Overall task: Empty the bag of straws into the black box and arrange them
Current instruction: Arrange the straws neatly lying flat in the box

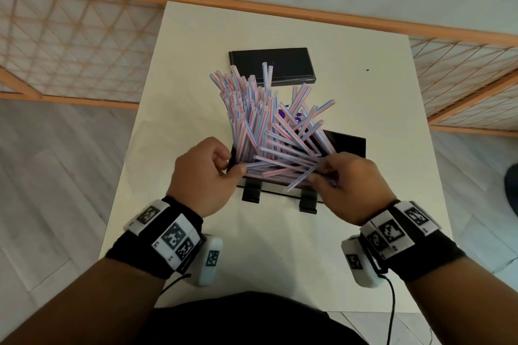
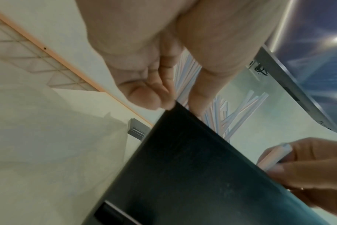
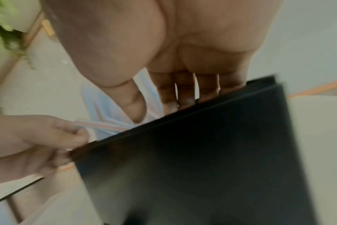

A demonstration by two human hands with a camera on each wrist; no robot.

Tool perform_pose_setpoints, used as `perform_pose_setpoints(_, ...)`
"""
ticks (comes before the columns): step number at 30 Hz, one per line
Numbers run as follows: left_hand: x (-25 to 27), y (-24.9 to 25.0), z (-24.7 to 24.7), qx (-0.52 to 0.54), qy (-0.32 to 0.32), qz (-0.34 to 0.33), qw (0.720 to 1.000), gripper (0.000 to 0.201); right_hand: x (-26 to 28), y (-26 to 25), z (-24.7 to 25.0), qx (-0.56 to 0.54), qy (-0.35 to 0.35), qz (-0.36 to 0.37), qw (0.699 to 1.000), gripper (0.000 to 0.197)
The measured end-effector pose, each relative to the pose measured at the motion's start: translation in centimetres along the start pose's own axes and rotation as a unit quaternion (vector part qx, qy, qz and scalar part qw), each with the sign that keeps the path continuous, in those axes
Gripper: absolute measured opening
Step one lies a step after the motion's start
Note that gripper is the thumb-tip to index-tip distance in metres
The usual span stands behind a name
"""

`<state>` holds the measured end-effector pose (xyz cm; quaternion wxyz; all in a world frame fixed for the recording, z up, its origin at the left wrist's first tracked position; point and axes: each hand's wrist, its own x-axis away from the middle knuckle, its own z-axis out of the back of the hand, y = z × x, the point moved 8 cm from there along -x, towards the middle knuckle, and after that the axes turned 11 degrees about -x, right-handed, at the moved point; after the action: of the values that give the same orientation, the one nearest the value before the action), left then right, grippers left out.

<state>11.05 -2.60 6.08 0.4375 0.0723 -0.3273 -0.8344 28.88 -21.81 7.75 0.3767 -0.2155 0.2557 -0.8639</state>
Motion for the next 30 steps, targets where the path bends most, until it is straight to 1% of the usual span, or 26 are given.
perform_pose_setpoints(2, 0.0, 0.4, 0.5, -0.023, 0.002, -0.025, 0.999, 0.019, -0.4, 0.9, 0.3, 0.008, 0.012, -0.026, 1.000, 0.019)
perform_pose_setpoints(4, 0.0, 0.9, 0.8, -0.027, 0.000, -0.039, 0.999, 0.014, -1.0, 1.2, -0.1, 0.013, -0.002, -0.041, 0.999, 0.018)
perform_pose_setpoints(5, 0.1, 1.3, 1.0, -0.030, -0.002, -0.048, 0.998, 0.013, -1.2, 1.2, -0.5, 0.013, -0.015, -0.044, 0.999, 0.019)
perform_pose_setpoints(6, 0.2, 1.6, 1.1, -0.036, -0.007, -0.061, 0.997, 0.011, -1.4, 1.0, -0.9, 0.011, -0.026, -0.045, 0.999, 0.025)
perform_pose_setpoints(8, 0.3, 2.2, 0.7, -0.067, -0.034, -0.091, 0.993, 0.012, -1.8, 0.8, -1.4, 0.005, -0.046, -0.054, 0.997, 0.038)
perform_pose_setpoints(9, 0.4, 2.4, 0.3, -0.087, -0.056, -0.100, 0.990, 0.013, -2.0, 0.8, -1.6, 0.007, -0.056, -0.065, 0.996, 0.041)
perform_pose_setpoints(12, 0.6, 2.1, -1.1, -0.127, -0.118, -0.093, 0.980, 0.020, -2.8, 0.6, -2.3, 0.028, -0.082, -0.090, 0.992, 0.043)
perform_pose_setpoints(14, 0.8, 2.1, -1.4, -0.129, -0.132, -0.088, 0.979, 0.023, -3.3, 0.2, -2.2, 0.053, -0.080, -0.092, 0.991, 0.040)
perform_pose_setpoints(16, 1.0, 2.4, -1.3, -0.125, -0.129, -0.093, 0.979, 0.024, -3.7, 0.4, -1.7, 0.082, -0.061, -0.105, 0.989, 0.038)
perform_pose_setpoints(19, 1.0, 3.1, -1.0, -0.119, -0.124, -0.111, 0.979, 0.021, -3.9, 0.8, -1.2, 0.082, -0.042, -0.120, 0.988, 0.044)
perform_pose_setpoints(22, 1.0, 3.6, -1.0, -0.107, -0.122, -0.125, 0.979, 0.023, -3.8, 0.3, -2.1, 0.082, -0.071, -0.099, 0.989, 0.049)
perform_pose_setpoints(23, 1.0, 3.8, -1.0, -0.102, -0.121, -0.125, 0.979, 0.024, -3.8, 0.0, -2.5, 0.092, -0.081, -0.092, 0.988, 0.049)
perform_pose_setpoints(25, 1.0, 3.8, -1.1, -0.097, -0.121, -0.123, 0.980, 0.028, -4.1, -0.4, -2.7, 0.109, -0.091, -0.083, 0.986, 0.039)
perform_pose_setpoints(27, 0.9, 3.6, -1.0, -0.091, -0.116, -0.118, 0.982, 0.033, -4.5, -0.8, -2.8, 0.121, -0.099, -0.072, 0.985, 0.034)
perform_pose_setpoints(30, 0.8, 3.2, -1.0, -0.074, -0.111, -0.105, 0.985, 0.037, -4.9, -1.4, -3.2, 0.163, -0.117, -0.038, 0.979, 0.037)
